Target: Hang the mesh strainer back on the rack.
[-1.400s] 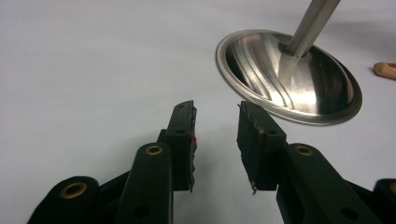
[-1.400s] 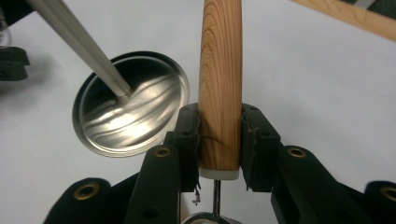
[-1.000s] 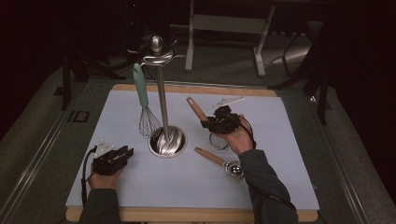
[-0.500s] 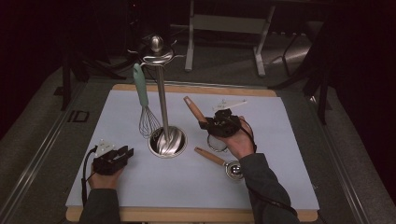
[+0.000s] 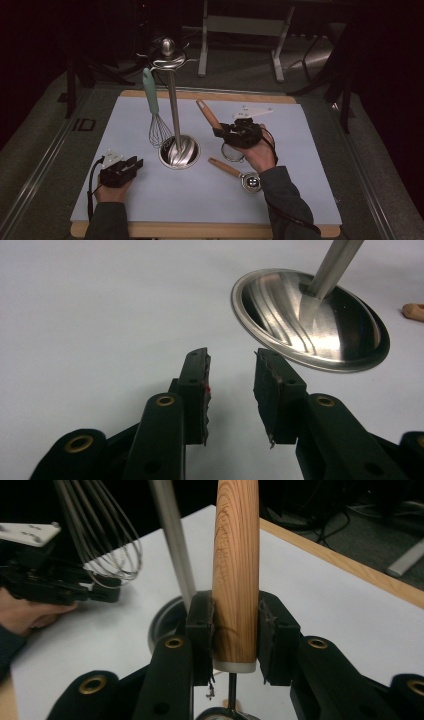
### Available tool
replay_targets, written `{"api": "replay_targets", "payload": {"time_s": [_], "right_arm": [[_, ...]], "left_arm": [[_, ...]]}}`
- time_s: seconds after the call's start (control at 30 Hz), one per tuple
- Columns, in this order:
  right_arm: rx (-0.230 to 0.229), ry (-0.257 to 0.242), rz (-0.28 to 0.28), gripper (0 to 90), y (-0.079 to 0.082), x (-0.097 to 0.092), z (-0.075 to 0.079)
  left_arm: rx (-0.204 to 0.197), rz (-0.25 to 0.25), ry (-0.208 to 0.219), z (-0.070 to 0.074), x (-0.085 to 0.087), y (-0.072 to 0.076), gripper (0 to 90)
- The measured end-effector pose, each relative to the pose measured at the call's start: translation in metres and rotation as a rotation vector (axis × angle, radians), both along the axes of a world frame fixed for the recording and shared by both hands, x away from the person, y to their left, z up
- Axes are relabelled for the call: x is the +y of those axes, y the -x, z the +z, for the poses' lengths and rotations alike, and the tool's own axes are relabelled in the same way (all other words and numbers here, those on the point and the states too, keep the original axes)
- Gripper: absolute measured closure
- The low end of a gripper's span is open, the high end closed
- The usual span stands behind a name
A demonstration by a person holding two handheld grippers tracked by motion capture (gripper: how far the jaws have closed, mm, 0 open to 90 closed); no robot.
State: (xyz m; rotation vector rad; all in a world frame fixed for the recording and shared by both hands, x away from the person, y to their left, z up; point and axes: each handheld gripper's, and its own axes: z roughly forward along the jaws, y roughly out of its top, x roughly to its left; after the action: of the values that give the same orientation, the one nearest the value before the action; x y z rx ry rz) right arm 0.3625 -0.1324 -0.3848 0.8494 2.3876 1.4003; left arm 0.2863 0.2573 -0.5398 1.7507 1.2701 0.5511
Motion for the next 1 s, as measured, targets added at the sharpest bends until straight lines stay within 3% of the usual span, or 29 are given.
{"api": "replay_targets", "payload": {"time_s": [0.4,0.57,0.63,1.0], "right_arm": [[-0.095,-0.054,0.051,70.6,0.017,0.006,0.02],[-0.112,-0.062,0.062,70.6,0.019,0.009,0.026],[-0.122,-0.094,0.082,70.6,0.02,0.009,0.033],[-0.148,-0.116,0.115,70.6,0.02,0.009,0.049]], "left_arm": [[-0.001,-0.001,-0.002,0.0,0.0,0.0,67.2],[0.0,0.0,0.001,0.0,0.0,0.0,67.2],[0.0,0.0,0.0,0.0,0.0,0.0,67.2],[0.0,-0.001,0.002,0.0,0.0,0.0,67.1]]}}
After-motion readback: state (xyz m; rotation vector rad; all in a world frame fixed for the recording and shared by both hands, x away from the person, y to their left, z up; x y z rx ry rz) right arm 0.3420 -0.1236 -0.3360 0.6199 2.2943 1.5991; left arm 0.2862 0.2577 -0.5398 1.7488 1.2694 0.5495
